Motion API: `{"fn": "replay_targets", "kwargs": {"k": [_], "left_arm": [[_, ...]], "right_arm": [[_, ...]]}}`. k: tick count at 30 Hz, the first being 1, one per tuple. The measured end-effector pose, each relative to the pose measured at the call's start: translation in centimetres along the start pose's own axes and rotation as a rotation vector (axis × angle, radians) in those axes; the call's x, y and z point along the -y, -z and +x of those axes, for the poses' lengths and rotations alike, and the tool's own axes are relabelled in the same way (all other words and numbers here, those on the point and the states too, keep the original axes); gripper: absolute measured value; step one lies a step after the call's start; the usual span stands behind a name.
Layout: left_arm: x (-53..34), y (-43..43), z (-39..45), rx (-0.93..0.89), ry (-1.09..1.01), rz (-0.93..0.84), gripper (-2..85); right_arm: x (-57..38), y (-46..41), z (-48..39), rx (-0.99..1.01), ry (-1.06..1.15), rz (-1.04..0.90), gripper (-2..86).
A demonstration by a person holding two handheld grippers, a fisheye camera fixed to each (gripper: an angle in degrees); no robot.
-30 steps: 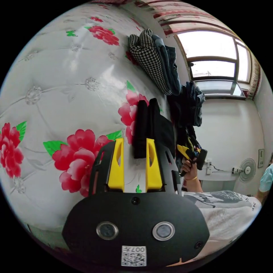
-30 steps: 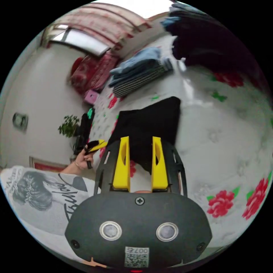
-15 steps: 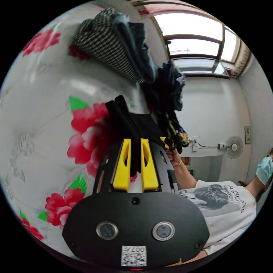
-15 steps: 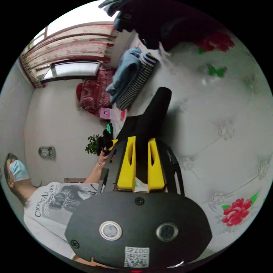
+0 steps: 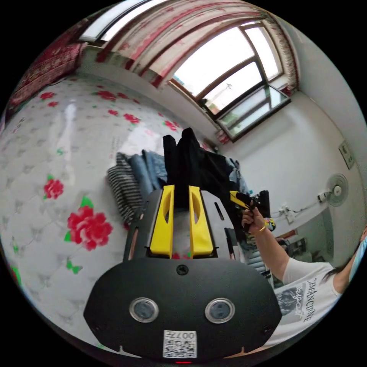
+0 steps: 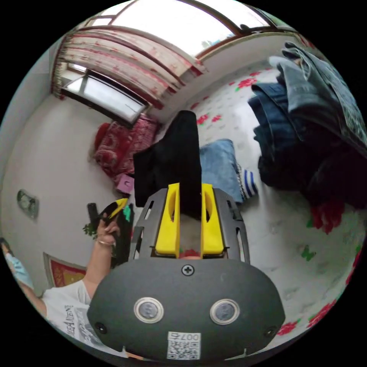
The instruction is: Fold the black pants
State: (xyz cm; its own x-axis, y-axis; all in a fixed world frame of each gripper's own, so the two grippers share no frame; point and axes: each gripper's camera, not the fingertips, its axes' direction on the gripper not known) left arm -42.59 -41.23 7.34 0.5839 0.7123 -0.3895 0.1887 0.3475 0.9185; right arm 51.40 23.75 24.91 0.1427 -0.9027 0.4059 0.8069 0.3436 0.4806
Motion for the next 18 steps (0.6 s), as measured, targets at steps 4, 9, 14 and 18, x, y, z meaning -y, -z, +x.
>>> {"fn": "replay_targets", "kwargs": {"k": [4, 9, 14, 18], "left_arm": [[-10.2, 4.3, -6.0, 0.228, 0.144, -0.01, 6.6], [-24.0, 16.4, -12.7, 0.749, 0.43, 0.008, 6.7], [-30.3, 30.9, -16.8, 0.982, 0.717, 0.165, 12.7], [-29.6, 34.0, -20.7, 1.035, 0.757, 0.055, 13.0]], "right_arm": [[-6.3, -7.7, 1.8, -0.156, -0.041, -0.123, 5.8], [-18.6, -14.0, 0.8, -0.344, 0.061, -0.34, 6.3], [-29.0, -19.9, -4.5, -0.568, 0.271, -0.565, 7.2], [-32.0, -24.7, -7.7, -0.656, 0.343, -0.64, 7.6]]}}
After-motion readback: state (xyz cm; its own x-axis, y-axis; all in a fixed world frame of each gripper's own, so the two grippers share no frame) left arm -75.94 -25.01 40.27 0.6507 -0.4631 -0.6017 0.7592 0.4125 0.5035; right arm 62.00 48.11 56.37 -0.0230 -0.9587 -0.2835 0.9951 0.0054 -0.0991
